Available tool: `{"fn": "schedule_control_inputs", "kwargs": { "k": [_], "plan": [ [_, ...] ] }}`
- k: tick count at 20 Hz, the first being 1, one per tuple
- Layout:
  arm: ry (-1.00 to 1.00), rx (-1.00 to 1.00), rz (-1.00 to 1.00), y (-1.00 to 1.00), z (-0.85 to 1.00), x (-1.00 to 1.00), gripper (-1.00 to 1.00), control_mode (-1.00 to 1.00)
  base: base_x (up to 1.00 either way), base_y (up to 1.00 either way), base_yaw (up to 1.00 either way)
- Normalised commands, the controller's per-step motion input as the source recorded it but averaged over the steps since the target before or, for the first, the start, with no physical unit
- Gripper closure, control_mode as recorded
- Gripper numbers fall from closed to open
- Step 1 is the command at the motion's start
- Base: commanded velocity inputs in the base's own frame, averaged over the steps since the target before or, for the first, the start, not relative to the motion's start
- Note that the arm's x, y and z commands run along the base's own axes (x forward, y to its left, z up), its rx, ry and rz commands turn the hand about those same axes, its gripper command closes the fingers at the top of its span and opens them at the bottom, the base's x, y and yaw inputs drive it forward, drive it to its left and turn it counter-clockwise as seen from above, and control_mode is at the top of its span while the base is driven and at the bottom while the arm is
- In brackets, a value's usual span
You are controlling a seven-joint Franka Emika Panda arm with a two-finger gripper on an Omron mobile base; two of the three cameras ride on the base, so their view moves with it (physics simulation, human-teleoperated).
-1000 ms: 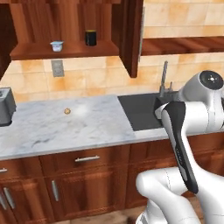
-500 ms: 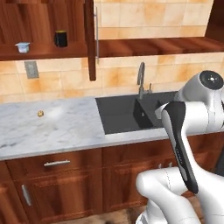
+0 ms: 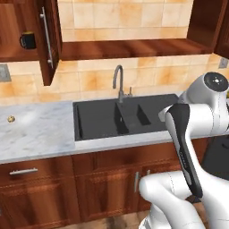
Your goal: Pick the yogurt and yogurt from the counter and place them in the cabinets closest to them.
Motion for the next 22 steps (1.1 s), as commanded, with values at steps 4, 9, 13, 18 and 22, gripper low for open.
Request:
{"fn": "schedule_control_inputs", "kwargs": {
  "k": [4, 9, 13, 18, 22],
  "plan": [
    [0.00, 0.00, 0.00, 0.00, 0.00, 0.00, -1.00, 1.00, 0.00, -0.68, 0.00],
    [0.00, 0.00, 0.00, 0.00, 0.00, 0.00, -1.00, 1.00, 0.00, -0.60, 0.00],
    [0.00, 0.00, 0.00, 0.00, 0.00, 0.00, -1.00, 1.00, 0.00, -0.50, 0.00],
    [0.00, 0.00, 0.00, 0.00, 0.00, 0.00, -1.00, 1.00, 0.00, -0.13, 0.00],
    [0.00, 0.00, 0.00, 0.00, 0.00, 0.00, -1.00, 1.00, -0.36, -0.18, 0.00]
  ]
}}
